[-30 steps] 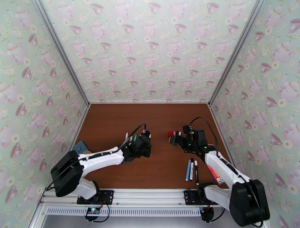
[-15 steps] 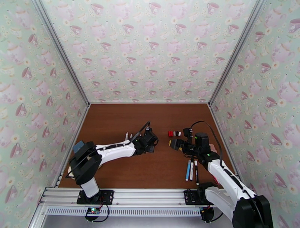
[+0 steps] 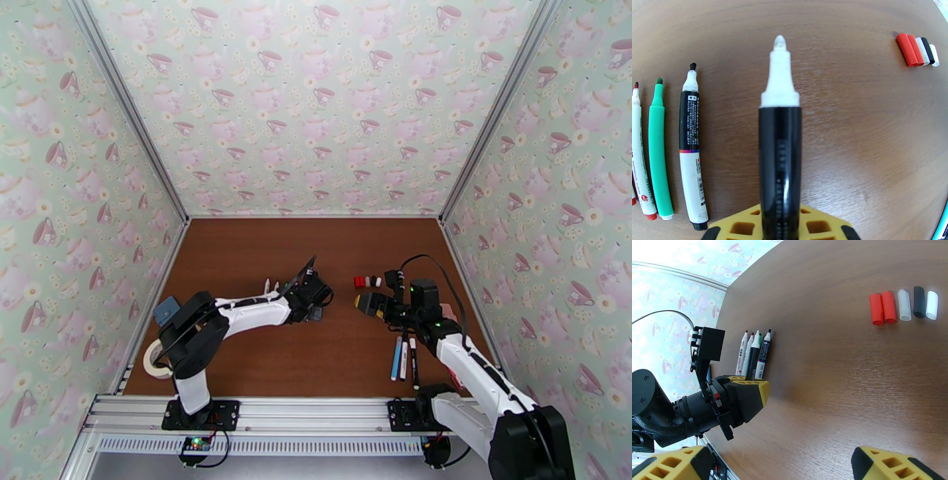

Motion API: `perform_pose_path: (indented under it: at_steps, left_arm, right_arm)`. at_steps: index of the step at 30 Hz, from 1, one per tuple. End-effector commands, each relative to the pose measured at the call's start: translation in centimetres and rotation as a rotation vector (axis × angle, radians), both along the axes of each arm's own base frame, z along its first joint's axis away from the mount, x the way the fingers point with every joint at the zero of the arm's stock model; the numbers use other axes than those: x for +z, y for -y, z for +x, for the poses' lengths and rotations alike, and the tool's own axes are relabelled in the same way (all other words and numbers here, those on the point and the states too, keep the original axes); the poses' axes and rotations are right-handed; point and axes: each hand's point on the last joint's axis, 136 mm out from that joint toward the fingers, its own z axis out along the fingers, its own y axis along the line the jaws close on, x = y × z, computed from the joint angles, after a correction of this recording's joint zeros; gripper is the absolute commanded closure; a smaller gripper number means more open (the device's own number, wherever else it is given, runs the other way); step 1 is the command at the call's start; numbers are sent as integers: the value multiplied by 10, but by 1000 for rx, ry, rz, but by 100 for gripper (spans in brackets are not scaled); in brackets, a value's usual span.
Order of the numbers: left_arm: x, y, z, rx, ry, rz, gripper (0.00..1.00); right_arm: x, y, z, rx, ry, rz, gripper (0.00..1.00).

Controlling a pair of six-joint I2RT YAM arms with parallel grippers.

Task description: Open the pen caps

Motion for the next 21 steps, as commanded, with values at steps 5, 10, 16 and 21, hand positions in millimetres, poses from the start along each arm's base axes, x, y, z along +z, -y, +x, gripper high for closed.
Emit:
perform_pose_path:
  at_steps: [5,10,16,21]
  left_arm:
    - [0,-1,10,34,10,25,85]
    - [0,-2,9,34,7,32,84]
    - [-1,-5,9,43,5,43,80]
    - [-2,-7,7,46,4,48,74]
  right_arm:
    - [1,-2,-2,8,7,6,0]
    - [1,1,-3,-5,7,-9,1]
    - [1,3,-4,-10,4,-22,1]
    - [1,4,-6,-13,2,-28,1]
